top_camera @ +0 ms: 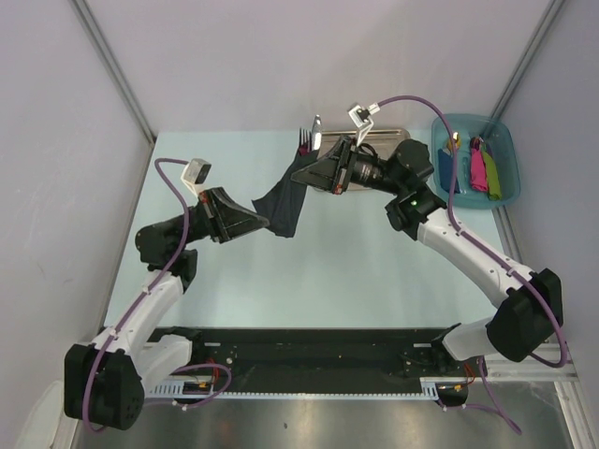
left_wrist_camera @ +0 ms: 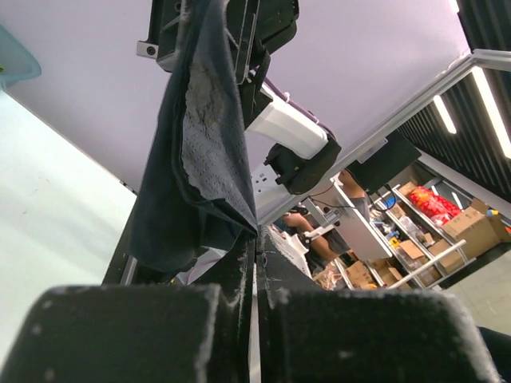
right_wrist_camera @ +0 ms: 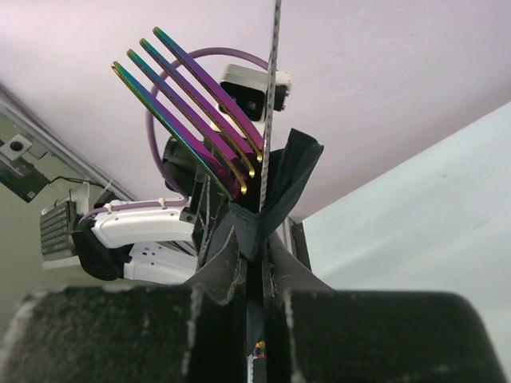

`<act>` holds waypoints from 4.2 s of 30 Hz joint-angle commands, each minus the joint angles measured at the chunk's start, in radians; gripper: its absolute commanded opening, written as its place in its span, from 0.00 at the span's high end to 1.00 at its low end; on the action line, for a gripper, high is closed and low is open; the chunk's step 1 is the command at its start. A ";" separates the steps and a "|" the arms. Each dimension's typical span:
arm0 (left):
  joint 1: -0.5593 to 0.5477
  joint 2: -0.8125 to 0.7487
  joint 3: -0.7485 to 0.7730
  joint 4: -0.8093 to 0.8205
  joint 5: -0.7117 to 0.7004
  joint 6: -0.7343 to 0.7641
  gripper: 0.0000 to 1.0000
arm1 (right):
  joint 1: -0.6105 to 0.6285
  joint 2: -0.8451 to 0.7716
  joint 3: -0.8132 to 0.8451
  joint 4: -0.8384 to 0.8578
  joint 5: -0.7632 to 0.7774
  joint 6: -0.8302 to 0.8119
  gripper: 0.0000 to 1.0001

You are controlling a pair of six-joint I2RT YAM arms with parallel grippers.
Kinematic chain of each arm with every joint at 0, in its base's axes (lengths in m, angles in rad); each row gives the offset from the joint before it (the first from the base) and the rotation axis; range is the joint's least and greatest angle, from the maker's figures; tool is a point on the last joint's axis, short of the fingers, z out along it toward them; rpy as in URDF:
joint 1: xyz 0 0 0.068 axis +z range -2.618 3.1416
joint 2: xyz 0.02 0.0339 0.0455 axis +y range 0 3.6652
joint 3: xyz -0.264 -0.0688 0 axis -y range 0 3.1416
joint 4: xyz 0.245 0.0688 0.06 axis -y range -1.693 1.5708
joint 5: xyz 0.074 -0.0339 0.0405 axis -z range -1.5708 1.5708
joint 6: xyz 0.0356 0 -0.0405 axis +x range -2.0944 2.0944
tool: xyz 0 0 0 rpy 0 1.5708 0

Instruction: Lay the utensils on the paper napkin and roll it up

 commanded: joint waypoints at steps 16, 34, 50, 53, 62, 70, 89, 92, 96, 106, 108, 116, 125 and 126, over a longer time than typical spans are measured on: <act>0.237 -0.289 0.307 -1.231 -0.271 1.032 0.22 | 0.011 -0.059 0.085 -0.283 0.256 -0.189 1.00; -0.352 -0.175 0.403 -1.358 -0.697 1.465 0.07 | 0.089 -0.021 0.113 -0.251 0.313 -0.132 1.00; -0.334 -0.150 0.302 -1.135 -0.412 1.221 0.41 | 0.094 -0.018 0.057 -0.041 0.167 -0.008 1.00; -0.309 -0.153 0.274 -1.034 -0.346 1.129 0.47 | 0.091 -0.024 0.048 -0.022 0.147 -0.005 1.00; -0.289 -0.121 0.233 -0.814 -0.212 0.916 0.58 | 0.091 -0.028 0.022 0.025 0.103 0.018 1.00; -0.275 -0.119 0.220 -0.771 -0.206 0.865 0.53 | 0.089 -0.036 0.007 0.076 0.057 0.044 1.00; -0.274 -0.072 0.214 -0.746 -0.123 0.815 0.67 | 0.117 -0.019 0.021 0.125 0.012 0.051 1.00; -0.274 -0.064 0.210 -0.722 -0.100 0.790 0.72 | 0.120 -0.016 0.022 0.125 0.006 0.046 1.00; -0.274 -0.064 0.199 -0.682 -0.088 0.770 0.80 | 0.126 -0.012 0.025 0.130 -0.006 0.044 1.00; -0.268 -0.142 0.202 -0.722 -0.220 0.906 1.00 | 0.120 -0.019 0.051 0.068 -0.018 -0.034 0.80; -0.268 -0.148 0.214 -0.726 -0.243 0.928 1.00 | 0.117 -0.025 0.059 0.041 -0.015 -0.066 0.72; -0.265 -0.138 0.240 -0.679 -0.286 0.962 1.00 | 0.105 -0.048 0.050 -0.037 -0.005 -0.101 0.23; -0.265 -0.112 0.253 -0.587 -0.310 0.931 1.00 | 0.114 -0.051 0.010 -0.002 0.009 -0.094 0.03; -0.265 -0.109 0.253 -0.585 -0.310 0.928 1.00 | 0.115 -0.050 0.013 0.017 0.009 -0.091 0.08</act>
